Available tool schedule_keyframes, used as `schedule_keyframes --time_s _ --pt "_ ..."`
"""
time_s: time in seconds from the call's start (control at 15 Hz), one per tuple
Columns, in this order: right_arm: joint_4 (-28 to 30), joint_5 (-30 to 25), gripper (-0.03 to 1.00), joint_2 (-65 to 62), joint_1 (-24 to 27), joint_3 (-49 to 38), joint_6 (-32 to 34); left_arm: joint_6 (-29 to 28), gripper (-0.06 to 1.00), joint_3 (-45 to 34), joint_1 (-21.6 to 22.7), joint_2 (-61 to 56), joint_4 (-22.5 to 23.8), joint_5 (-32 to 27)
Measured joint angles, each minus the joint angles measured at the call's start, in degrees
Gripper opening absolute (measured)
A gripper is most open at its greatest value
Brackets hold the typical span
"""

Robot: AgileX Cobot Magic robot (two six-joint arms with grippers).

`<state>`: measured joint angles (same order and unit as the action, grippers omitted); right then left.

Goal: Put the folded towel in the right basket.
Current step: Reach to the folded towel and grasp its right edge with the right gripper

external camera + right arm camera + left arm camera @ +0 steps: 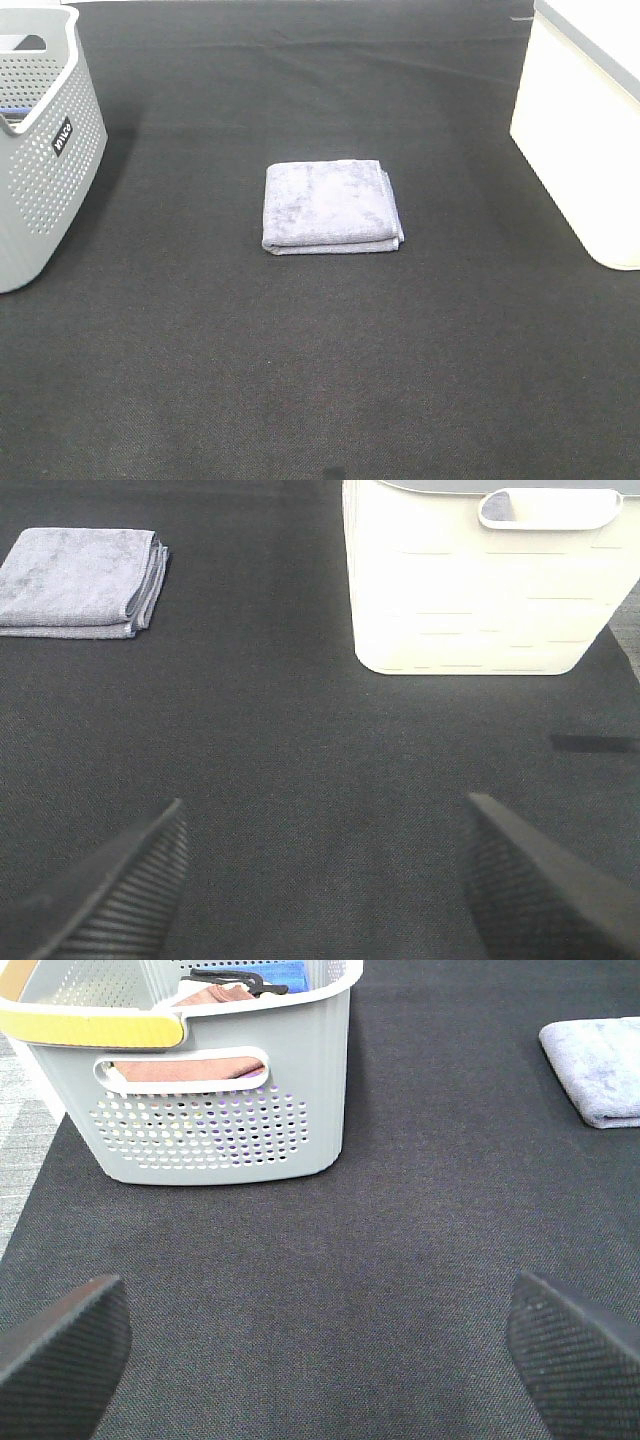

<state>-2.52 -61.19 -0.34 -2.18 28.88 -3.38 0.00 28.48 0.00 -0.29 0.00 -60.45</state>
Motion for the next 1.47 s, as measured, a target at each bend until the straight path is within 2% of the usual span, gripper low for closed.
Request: schedule_keyframes --time_s 1.47 --pt "0.00 0.00 0.71 0.00 0.00 0.00 0.00 0.00 0.97 0.00 0.00 0.00 0.00 0.00"
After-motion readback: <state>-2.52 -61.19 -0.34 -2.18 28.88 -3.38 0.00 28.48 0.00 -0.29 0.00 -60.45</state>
